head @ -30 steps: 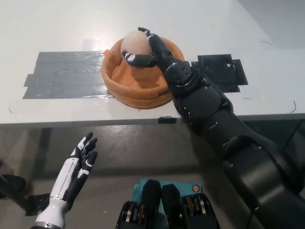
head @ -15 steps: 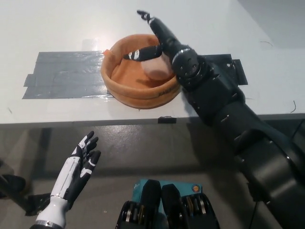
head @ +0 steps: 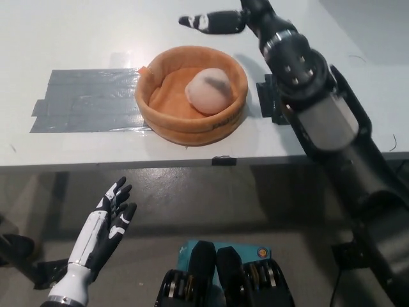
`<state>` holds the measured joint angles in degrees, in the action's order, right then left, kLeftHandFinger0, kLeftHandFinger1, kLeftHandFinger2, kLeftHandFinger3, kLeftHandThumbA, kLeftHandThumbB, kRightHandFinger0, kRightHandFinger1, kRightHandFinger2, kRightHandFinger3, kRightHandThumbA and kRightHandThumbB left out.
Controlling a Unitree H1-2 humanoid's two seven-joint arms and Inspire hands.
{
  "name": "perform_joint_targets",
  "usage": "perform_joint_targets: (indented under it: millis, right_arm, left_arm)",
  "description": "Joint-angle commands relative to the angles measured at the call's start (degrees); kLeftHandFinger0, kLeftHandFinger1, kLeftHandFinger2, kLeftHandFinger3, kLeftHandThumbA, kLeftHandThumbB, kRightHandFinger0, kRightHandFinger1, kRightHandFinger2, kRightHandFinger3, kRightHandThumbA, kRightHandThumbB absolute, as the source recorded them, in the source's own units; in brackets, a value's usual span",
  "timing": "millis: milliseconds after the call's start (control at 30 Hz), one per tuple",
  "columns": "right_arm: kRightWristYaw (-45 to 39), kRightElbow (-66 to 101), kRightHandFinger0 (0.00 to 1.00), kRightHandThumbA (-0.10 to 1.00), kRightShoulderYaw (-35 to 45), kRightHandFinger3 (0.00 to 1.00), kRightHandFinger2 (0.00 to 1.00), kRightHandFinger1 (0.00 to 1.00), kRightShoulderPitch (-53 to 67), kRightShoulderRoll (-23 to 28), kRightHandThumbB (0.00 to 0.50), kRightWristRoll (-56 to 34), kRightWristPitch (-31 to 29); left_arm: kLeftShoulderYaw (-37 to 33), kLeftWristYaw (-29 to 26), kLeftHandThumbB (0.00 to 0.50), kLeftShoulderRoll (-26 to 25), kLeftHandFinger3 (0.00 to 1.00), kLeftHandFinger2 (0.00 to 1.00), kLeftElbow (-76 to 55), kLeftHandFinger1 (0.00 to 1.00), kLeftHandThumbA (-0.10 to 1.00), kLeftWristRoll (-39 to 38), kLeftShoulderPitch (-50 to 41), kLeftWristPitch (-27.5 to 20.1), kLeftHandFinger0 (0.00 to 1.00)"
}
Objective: A person hands a emotional support dumpling to the robot which it grabs with its right hand and places in the soft place kept infront of it in the centre of the desk
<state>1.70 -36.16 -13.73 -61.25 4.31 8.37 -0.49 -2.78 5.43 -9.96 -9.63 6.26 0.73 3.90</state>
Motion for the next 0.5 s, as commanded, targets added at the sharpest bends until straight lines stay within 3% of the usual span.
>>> perform_joint_targets:
  millis: [0, 133, 267, 300, 333, 467]
  right_arm:
    - [-5.3, 45.1, 1.00, 1.00, 4.4, 1.00, 1.00, 1.00, 12.3, 6.7, 0.425, -2.5, 8.7]
    - [-5.7, 61.9, 1.00, 0.97, 6.5, 1.00, 1.00, 1.00, 26.0, 9.6, 0.404, -6.1, 7.2]
    - [-4.4, 69.1, 1.00, 0.93, 7.4, 1.00, 1.00, 1.00, 35.3, 9.8, 0.418, -6.5, 6.4]
    - [-3.7, 70.9, 1.00, 0.92, 7.3, 1.00, 1.00, 1.00, 39.9, 9.7, 0.429, -6.3, 4.3]
    - [-3.4, 71.5, 1.00, 0.93, 7.2, 1.00, 1.00, 1.00, 42.0, 9.8, 0.404, -6.0, 3.0]
    - [-1.3, 71.3, 1.00, 0.94, 6.2, 1.00, 1.00, 1.00, 51.6, 8.4, 0.382, -4.3, -3.6]
  left_arm:
    - [0.6, 0.5, 0.086, -1.3, 1.00, 1.00, -1.6, 1.00, 0.90, 0.0, 2.1, -1.7, 1.00]
    - [0.7, -0.1, 0.091, -1.0, 1.00, 1.00, -1.4, 1.00, 0.91, 0.5, 2.2, -1.4, 1.00]
    - [0.7, -0.4, 0.083, -0.3, 1.00, 1.00, -0.7, 1.00, 0.90, 0.0, 1.5, -1.6, 1.00]
    - [0.6, -0.6, 0.076, -0.3, 1.00, 1.00, -0.2, 1.00, 0.89, 0.3, 1.0, -2.1, 1.00]
    - [0.5, -0.7, 0.072, -0.3, 1.00, 1.00, 0.1, 1.00, 0.89, 0.5, 0.7, -2.5, 1.00]
    - [0.6, -1.1, 0.094, 0.3, 1.00, 1.00, 1.3, 1.00, 0.88, 0.3, -0.8, -2.7, 1.00]
